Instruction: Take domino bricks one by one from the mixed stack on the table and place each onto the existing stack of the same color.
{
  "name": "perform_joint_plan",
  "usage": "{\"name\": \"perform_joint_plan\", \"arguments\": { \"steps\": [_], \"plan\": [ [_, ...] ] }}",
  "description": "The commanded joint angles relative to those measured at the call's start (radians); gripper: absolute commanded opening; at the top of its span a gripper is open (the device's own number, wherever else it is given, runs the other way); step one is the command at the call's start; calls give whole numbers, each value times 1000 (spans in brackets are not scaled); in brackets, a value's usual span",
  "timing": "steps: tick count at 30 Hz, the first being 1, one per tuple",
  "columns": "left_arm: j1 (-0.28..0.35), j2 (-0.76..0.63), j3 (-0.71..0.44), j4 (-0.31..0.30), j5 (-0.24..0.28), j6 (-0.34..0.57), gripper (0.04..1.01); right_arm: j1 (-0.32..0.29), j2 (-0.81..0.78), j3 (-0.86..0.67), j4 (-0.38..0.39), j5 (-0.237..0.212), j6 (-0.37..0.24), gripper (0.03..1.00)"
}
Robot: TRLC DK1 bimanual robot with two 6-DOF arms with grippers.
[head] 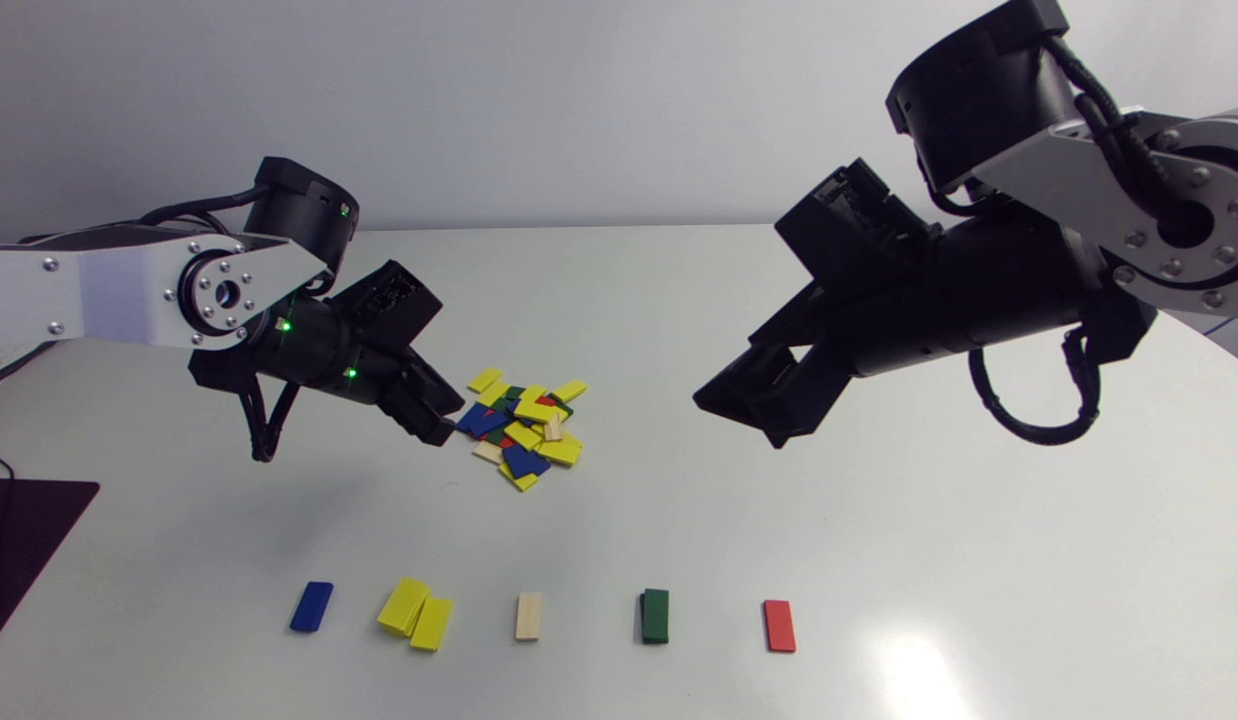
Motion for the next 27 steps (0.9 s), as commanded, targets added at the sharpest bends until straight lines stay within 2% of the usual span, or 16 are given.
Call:
{"name": "perform_joint_plan", "arguments": {
  "steps": [1, 2, 3, 14, 20, 23, 27],
  "plan": [
    [-7, -23, 24, -7, 7, -1, 970, 5, 15, -22, 16, 2, 28, 970],
    [-21, -16, 100, -101, 7, -124, 992, 23, 20, -39, 27, 4, 39, 970],
    [-71, 1, 142, -108, -14, -179, 990, 23, 20, -41, 27, 4, 39, 970],
    [-102, 41, 217, -131, -22, -236, 989, 28, 25, -31, 28, 10, 45, 970],
    [-127, 122, 263, -131, -48, -274, 989, 31, 31, -28, 30, 16, 48, 970],
    [-147, 178, 289, -131, -86, -293, 989, 30, 29, -31, 30, 17, 48, 970],
    [-157, 242, 334, -131, -109, -330, 987, 22, 31, -31, 30, 17, 45, 970]
  ]
}}
